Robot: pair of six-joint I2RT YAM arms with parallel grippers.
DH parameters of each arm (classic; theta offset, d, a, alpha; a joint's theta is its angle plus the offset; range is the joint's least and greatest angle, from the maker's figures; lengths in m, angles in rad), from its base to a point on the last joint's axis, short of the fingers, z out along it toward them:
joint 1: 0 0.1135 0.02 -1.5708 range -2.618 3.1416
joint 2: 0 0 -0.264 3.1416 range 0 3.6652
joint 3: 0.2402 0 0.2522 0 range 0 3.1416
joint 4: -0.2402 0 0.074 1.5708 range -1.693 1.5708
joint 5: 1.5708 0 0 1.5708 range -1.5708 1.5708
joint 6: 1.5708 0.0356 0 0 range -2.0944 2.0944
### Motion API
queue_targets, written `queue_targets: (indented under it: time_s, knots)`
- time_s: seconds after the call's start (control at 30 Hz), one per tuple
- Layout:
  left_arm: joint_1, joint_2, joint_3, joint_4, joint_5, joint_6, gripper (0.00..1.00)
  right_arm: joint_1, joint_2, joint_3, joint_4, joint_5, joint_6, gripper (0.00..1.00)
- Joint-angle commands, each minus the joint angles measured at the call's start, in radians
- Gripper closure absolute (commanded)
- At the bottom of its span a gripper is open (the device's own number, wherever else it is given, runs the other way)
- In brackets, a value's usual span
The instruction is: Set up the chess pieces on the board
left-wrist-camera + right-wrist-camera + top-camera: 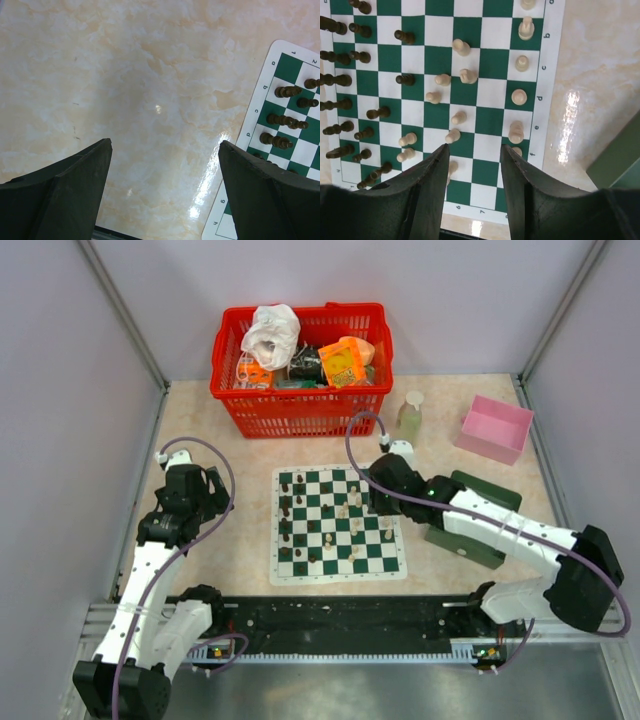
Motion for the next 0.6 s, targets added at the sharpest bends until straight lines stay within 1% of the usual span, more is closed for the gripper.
queue_targets:
  time_s: [0.0, 0.13, 0.3, 0.57]
  knots:
    - [-0.001, -0.014, -0.003, 0.04, 0.0, 0.001, 0.07, -0.001, 0.098, 0.102, 0.024, -0.034, -0.065, 0.55]
    - [-0.001, -0.016, -0.005, 0.04, 0.0, 0.001, 0.07, -0.01, 0.205, 0.167, 0.047, -0.072, -0.105, 0.55]
    - [-0.001, -0.017, -0.005, 0.04, -0.006, 0.0, 0.07, -0.03, 0.33, 0.225, 0.067, -0.084, -0.125, 0.58]
    - [-0.001, -0.008, -0.002, 0.04, 0.0, 0.001, 0.07, -0.085, 0.434, 0.268, 0.094, -0.104, -0.169, 0.6]
